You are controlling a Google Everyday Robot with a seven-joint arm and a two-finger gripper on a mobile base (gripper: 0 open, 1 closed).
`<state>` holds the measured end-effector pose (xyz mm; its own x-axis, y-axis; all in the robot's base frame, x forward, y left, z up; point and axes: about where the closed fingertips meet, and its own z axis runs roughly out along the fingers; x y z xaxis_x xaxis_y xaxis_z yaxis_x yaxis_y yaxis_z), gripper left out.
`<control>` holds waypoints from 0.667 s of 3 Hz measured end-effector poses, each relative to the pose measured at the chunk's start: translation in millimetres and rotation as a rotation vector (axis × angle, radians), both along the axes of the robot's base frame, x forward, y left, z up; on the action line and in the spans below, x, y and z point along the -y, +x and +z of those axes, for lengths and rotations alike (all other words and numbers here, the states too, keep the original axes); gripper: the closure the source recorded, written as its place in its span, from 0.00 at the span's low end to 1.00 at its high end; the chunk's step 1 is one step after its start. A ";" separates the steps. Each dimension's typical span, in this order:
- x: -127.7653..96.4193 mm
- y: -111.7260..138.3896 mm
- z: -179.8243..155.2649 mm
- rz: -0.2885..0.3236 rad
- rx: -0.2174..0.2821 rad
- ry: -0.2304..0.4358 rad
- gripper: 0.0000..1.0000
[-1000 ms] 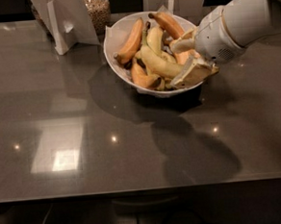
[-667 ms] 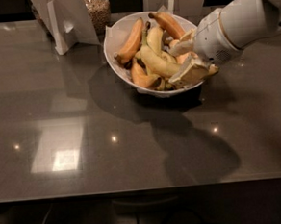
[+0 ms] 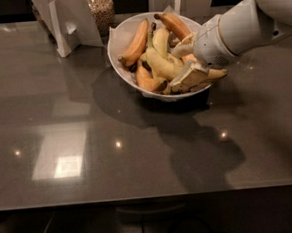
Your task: Pick banana from white bowl
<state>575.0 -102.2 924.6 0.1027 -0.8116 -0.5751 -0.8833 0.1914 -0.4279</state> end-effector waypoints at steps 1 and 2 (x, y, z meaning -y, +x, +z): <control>0.4 5.3 -10.5 -0.007 -0.010 -0.004 0.45; 2.1 6.2 -16.7 -0.009 -0.017 -0.016 0.64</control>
Offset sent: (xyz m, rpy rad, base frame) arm 0.0092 -0.0088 -0.0287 -0.0317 0.0324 -0.0191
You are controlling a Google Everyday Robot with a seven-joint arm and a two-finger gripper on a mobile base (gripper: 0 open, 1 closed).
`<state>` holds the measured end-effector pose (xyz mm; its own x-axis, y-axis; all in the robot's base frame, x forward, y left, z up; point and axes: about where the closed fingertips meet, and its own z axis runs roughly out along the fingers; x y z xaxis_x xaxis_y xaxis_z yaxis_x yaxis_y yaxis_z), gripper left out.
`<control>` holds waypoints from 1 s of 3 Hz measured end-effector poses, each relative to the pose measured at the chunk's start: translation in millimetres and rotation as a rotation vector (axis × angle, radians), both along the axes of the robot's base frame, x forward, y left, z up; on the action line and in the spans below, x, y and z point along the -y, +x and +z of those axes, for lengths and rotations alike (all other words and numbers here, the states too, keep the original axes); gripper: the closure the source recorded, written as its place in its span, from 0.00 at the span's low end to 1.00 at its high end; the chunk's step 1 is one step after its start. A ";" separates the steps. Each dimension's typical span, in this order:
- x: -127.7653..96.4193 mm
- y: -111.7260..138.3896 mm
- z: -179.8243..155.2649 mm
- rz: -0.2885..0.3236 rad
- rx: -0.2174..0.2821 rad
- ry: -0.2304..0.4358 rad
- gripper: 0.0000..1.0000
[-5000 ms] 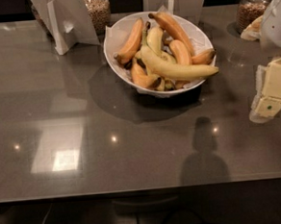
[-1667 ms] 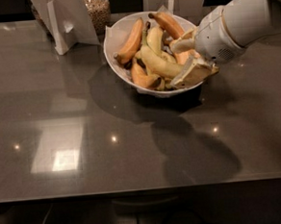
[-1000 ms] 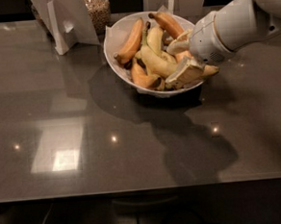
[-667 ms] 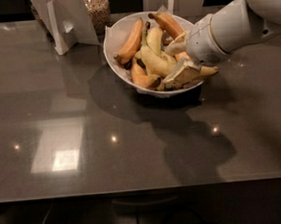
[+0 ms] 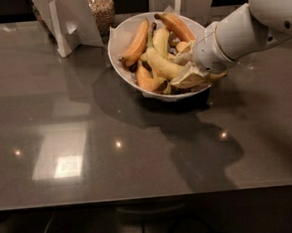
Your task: Pick banana from white bowl
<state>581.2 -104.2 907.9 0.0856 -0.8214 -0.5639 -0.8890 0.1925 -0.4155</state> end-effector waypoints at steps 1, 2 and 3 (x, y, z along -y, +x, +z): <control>-0.4 -1.2 7.6 0.008 0.003 -0.009 0.87; -3.5 -4.6 30.7 0.026 0.017 -0.013 1.00; -3.3 -11.2 59.2 0.050 0.026 -0.038 1.00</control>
Offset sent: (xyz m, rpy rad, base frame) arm -0.0074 0.0034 0.0581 -0.0142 -0.0315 0.0443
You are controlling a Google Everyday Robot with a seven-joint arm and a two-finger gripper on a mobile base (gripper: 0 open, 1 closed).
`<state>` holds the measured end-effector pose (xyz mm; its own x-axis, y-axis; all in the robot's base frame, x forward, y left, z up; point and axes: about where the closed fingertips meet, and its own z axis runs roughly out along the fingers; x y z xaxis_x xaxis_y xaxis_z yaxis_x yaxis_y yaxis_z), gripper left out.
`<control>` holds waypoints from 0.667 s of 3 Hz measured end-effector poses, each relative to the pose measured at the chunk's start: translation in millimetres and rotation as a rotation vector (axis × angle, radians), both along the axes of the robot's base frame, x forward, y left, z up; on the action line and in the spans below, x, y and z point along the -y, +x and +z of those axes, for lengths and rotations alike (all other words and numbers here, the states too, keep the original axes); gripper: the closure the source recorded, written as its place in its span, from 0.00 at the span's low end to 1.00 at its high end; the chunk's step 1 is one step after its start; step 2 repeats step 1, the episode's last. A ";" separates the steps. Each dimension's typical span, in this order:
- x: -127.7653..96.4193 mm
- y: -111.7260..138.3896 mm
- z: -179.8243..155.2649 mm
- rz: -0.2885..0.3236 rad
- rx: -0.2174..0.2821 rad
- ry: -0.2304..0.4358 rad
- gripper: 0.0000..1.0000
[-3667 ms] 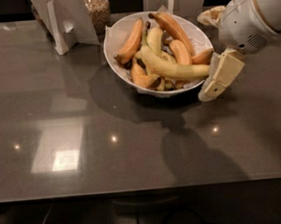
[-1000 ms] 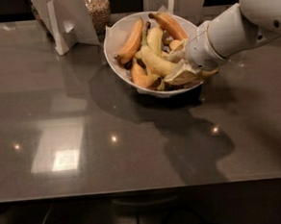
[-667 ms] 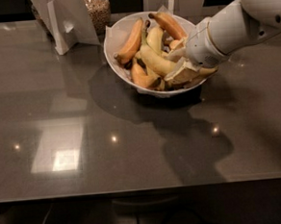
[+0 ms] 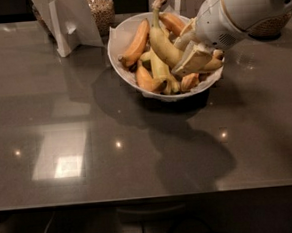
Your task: Pick banana from white bowl
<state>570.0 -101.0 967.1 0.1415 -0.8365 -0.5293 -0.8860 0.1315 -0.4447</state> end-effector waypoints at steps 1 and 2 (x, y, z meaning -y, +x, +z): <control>3.6 -14.0 15.6 0.029 -0.046 -0.070 1.00; 3.6 -14.0 15.6 0.029 -0.046 -0.070 1.00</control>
Offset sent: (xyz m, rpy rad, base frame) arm 0.0000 0.0000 0.0000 0.0000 0.0000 0.0000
